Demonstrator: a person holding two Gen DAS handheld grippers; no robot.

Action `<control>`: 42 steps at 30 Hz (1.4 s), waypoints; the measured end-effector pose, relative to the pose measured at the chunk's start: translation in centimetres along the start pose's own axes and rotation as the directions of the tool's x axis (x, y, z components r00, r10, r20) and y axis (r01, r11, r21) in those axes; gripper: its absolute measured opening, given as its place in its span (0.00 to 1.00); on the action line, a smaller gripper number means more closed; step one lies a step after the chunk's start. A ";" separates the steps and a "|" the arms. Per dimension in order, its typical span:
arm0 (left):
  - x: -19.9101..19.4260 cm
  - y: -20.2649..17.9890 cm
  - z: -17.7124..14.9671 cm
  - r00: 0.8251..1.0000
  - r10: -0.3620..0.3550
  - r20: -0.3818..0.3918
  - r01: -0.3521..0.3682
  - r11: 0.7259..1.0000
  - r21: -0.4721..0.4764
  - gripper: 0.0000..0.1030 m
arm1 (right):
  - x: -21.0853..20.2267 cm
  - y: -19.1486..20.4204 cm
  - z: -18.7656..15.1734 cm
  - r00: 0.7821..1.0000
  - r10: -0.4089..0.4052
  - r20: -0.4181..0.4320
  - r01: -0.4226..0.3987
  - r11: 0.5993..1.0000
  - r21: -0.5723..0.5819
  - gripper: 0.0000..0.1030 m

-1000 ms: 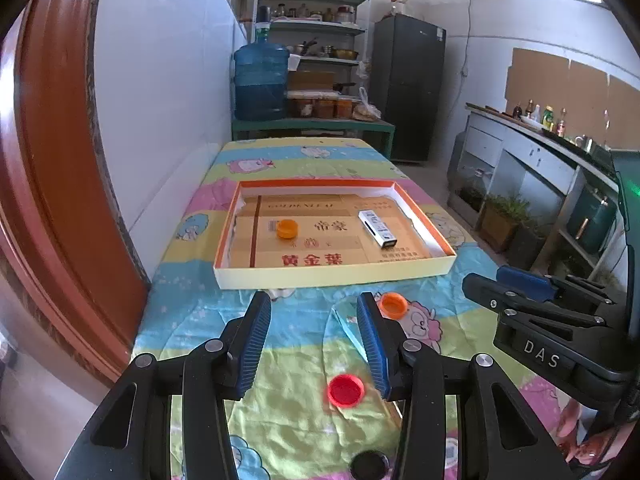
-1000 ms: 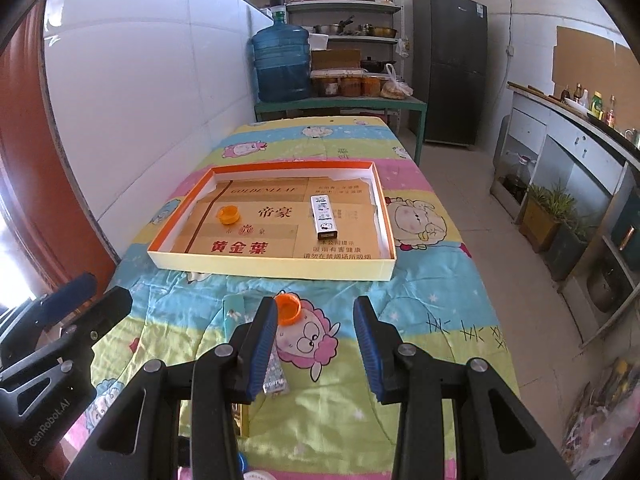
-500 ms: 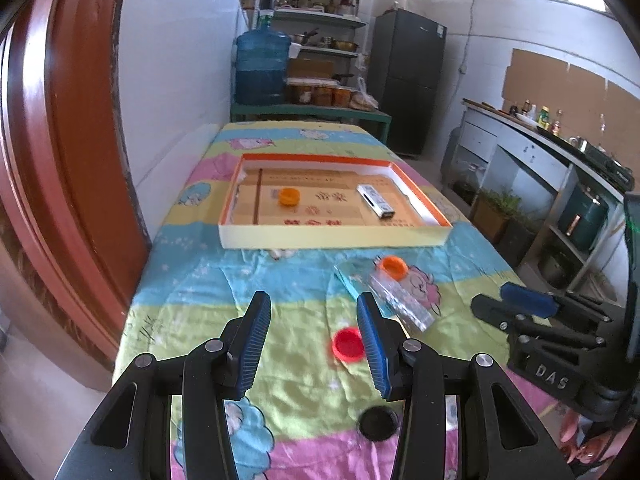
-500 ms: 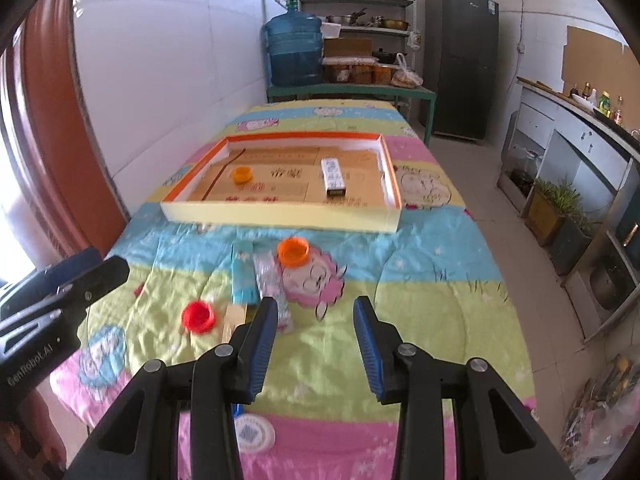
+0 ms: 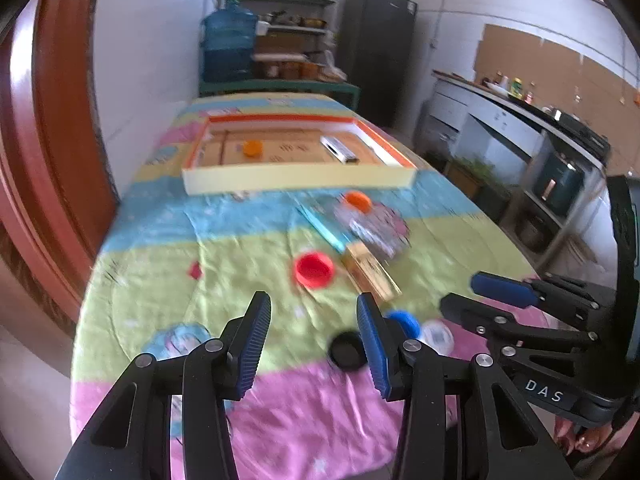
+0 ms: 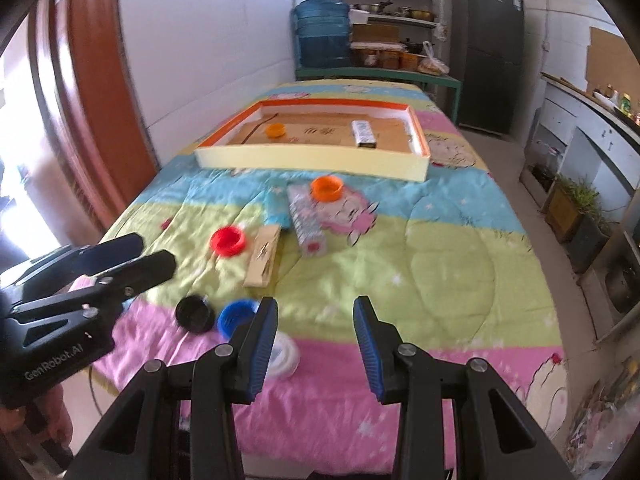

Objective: Organize rigid objects
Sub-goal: 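Move both tools back toward the remaining caps on the quilt, then grasp the black cap with the left tool while the right tool grasps the white QR cap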

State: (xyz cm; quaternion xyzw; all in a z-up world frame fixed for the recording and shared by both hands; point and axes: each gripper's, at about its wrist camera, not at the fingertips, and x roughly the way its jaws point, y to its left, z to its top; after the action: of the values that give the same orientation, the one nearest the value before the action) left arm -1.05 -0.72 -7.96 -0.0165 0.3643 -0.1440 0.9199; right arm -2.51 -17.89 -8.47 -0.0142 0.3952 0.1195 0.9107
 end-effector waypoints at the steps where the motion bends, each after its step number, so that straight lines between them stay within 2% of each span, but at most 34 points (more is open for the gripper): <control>1: 0.0 -0.2 -0.4 1.000 -0.009 -0.007 0.009 1.000 0.007 0.45 | -0.1 0.1 -0.3 1.000 0.009 -0.003 -0.009 1.000 -0.003 0.38; 7: 0.2 -1.2 -2.2 0.998 -0.051 -0.040 0.053 0.997 0.047 0.45 | -0.3 0.8 -1.5 0.999 0.046 -0.017 -0.047 0.999 -0.025 0.38; 11: 0.5 -1.5 -2.9 0.997 -0.054 -0.059 0.058 0.996 0.071 0.45 | -0.1 1.5 -2.2 0.998 0.057 -0.041 -0.059 0.996 -0.062 0.38; 18: 2.3 -0.8 -2.9 0.995 -0.048 -0.092 0.052 0.998 0.041 0.45 | 0.5 1.5 -2.7 0.996 0.058 -0.060 -0.062 0.996 -0.059 0.38; 26: 2.9 -0.5 -2.6 0.997 -0.051 -0.061 0.054 0.998 0.044 0.44 | 1.3 1.5 -2.5 0.997 0.043 -0.067 -0.047 0.997 -0.059 0.38; 30: 2.9 -0.1 -2.5 0.998 -0.045 -0.052 0.046 0.998 0.029 0.30 | 1.6 1.7 -2.4 0.998 0.034 -0.059 -0.038 0.997 -0.066 0.38; 33: 2.8 0.2 -2.6 0.997 -0.061 -0.047 0.061 0.998 0.010 0.30 | 1.7 1.8 -2.4 0.998 0.029 -0.051 -0.033 0.997 -0.074 0.37; 35: 2.8 0.2 -2.6 0.997 -0.058 -0.046 0.058 0.998 0.014 0.30 | 1.8 1.9 -2.3 0.999 0.021 -0.046 -0.025 0.997 -0.080 0.29; 42: 2.7 0.3 -2.6 0.997 -0.060 -0.044 0.061 0.998 0.010 0.30 | 1.7 1.5 -2.2 0.998 0.029 -0.047 -0.031 0.998 -0.061 0.29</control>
State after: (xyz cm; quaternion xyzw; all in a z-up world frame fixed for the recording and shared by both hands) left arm -0.85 -1.00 -11.66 -0.0192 0.3830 -0.1742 0.9070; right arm -3.27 -16.36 -11.14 -0.0389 0.4124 0.1449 0.8986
